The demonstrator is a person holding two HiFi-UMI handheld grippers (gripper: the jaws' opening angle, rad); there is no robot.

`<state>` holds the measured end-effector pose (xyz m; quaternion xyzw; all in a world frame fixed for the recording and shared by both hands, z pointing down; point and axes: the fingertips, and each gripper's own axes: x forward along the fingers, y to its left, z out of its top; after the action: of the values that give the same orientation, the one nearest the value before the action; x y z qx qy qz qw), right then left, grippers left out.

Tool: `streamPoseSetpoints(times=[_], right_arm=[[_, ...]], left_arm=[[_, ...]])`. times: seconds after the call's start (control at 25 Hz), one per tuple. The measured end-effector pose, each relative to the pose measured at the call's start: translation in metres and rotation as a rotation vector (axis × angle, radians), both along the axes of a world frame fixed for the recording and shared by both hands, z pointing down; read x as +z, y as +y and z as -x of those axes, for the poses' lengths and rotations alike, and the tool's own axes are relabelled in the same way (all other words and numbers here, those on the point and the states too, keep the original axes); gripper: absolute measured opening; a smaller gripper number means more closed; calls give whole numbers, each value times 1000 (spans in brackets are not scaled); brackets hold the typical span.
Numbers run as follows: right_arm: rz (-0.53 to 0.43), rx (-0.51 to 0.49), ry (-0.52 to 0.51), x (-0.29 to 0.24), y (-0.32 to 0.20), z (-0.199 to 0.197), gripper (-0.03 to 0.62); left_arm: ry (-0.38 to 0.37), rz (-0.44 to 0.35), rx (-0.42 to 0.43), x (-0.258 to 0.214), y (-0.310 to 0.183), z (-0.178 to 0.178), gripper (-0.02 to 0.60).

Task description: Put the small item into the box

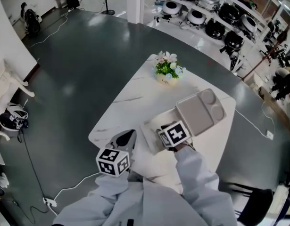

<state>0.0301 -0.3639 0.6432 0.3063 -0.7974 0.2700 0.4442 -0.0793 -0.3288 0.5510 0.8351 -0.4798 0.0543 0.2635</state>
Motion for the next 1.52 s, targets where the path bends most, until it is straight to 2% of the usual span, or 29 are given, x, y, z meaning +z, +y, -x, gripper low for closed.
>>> streamPoseSetpoints(times=[0.2,0.4,0.88,1.16,1.52], right_arm=[[-107,-17,-62,-26,4,-1,-4],[-183,18,-200,-53,9,0,-6],[-449,96,-506,-138,19,-11,-8],[-607,120,-647,-185,26,-21,-8],[-748,176,-706,-236,33,-38,-8]], left_arm=[[-1,-44,22,-18,3,-8,-1],[-4,-83,37,-33,5,-12,-1],[-2,-209,82,-83,15,-19,-2],[-39,-302,77,-112,21,-14,0],[-53,-396,46,-149,26,-3,-2]])
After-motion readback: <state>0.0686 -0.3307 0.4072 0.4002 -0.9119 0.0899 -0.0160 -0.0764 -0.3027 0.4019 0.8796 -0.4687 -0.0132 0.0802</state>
